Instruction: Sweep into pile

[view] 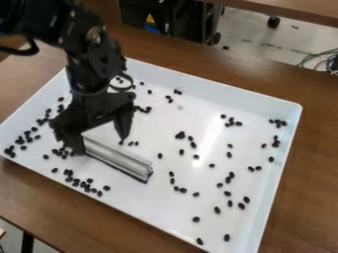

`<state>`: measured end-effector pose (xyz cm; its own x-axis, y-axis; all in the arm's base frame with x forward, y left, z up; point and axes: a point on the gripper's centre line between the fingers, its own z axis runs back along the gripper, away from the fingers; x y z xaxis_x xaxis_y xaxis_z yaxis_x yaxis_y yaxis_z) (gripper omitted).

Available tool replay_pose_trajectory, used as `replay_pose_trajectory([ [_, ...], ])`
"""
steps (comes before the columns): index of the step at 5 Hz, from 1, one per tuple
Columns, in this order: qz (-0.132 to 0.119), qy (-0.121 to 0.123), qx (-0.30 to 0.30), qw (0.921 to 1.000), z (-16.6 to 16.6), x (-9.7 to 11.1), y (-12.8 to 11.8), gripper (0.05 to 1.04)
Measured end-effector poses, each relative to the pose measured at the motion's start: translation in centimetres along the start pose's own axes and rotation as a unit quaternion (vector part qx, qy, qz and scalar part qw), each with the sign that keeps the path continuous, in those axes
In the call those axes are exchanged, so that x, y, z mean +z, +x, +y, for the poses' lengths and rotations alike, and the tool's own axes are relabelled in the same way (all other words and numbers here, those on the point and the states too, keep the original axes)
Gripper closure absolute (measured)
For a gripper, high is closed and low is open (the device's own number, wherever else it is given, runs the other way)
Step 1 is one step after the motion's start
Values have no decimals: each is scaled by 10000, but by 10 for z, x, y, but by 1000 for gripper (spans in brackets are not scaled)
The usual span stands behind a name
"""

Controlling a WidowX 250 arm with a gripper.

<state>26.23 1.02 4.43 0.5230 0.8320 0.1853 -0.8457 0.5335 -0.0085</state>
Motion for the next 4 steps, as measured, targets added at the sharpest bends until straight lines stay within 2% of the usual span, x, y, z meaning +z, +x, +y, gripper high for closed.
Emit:
replay_pose_trajectory([
  [1, 96, -24, 363, 9993, 4, -3, 0, 84],
  [2, 317, -160, 665, 9972, 1, -12, 1, 84],
  [3, 337, -191, 747, 9965, -9, -22, 5, 84],
  [4, 589, -122, 989, 9933, -11, -31, -3, 84],
])
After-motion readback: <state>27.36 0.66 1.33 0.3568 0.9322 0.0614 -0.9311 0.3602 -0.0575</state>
